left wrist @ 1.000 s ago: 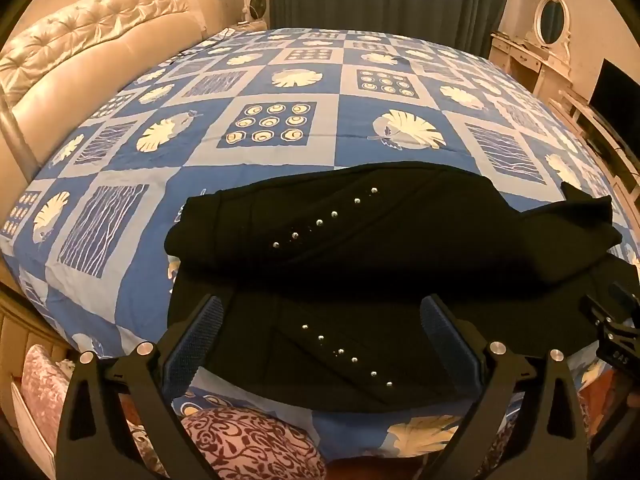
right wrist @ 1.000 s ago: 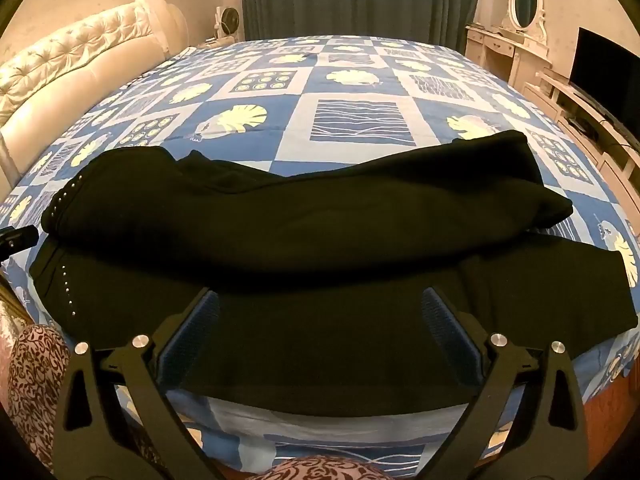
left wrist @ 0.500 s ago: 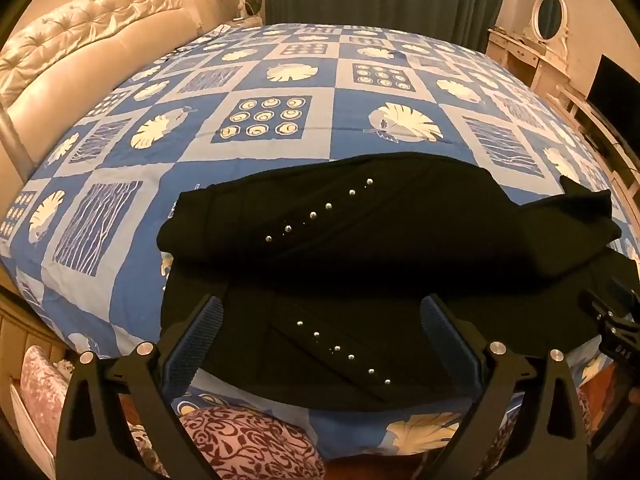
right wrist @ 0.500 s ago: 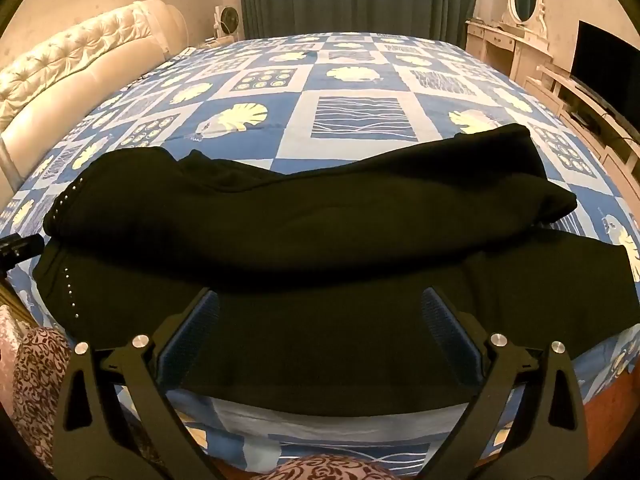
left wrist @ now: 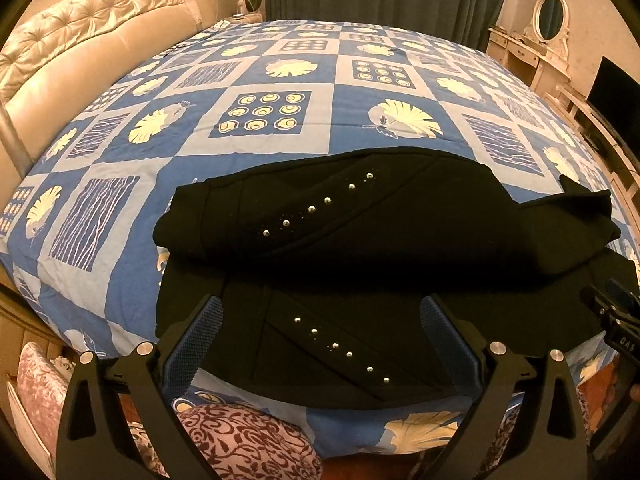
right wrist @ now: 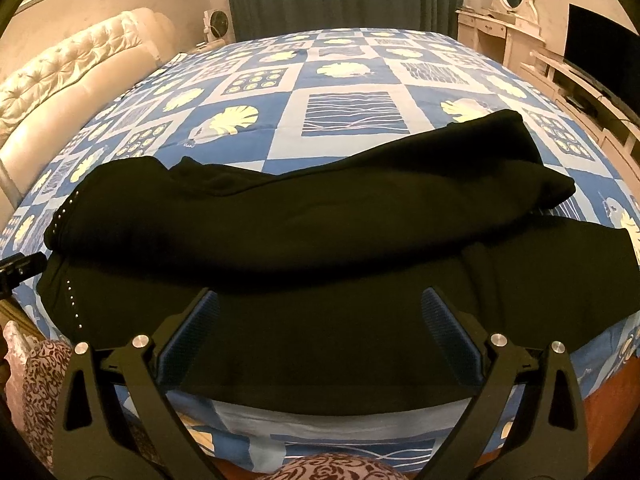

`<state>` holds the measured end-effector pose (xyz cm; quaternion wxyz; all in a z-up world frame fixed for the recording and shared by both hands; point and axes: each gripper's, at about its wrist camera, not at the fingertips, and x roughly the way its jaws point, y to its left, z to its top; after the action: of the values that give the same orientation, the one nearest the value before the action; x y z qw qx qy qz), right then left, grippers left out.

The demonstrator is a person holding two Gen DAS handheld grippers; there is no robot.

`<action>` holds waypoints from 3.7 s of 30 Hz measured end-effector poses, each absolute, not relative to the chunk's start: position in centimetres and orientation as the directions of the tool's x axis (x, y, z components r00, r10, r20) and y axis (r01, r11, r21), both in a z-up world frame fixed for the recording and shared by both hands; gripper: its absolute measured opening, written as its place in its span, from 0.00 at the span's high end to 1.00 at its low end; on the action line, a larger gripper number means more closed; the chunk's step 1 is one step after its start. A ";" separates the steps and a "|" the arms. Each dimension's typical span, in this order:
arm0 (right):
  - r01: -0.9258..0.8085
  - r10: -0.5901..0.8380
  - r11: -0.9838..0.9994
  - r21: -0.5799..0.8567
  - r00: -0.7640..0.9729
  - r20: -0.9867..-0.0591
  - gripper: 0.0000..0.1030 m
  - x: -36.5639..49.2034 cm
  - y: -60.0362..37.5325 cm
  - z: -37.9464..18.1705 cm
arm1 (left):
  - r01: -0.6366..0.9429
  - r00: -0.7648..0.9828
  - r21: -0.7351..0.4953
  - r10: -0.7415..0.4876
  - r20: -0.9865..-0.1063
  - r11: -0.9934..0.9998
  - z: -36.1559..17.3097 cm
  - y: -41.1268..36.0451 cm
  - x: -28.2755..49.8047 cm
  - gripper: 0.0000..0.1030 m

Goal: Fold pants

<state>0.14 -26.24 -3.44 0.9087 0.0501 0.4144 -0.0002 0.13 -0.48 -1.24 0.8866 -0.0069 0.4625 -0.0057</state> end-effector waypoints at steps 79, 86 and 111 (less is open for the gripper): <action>-0.782 0.482 0.609 0.129 0.236 -0.844 0.87 22.7 -7.0 1.9 | 0.230 0.593 -0.108 -0.228 -0.772 0.967 -3.0 7.6 12.1 0.04; -0.628 0.287 0.771 -0.104 0.489 -0.824 0.83 31.1 -7.1 2.1 | 0.152 0.596 -0.056 -0.137 -0.791 0.987 -3.5 7.8 21.7 0.04; 0.433 -0.302 0.885 -0.167 0.264 -0.916 0.12 23.6 -54.9 -4.4 | 0.092 0.554 -0.114 -0.146 -0.820 0.989 -4.9 8.1 17.0 0.04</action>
<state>23.61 -54.93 -4.36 0.7927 0.0585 0.5607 -0.2320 17.01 8.07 -4.87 0.8811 -0.0287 0.4673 -0.0676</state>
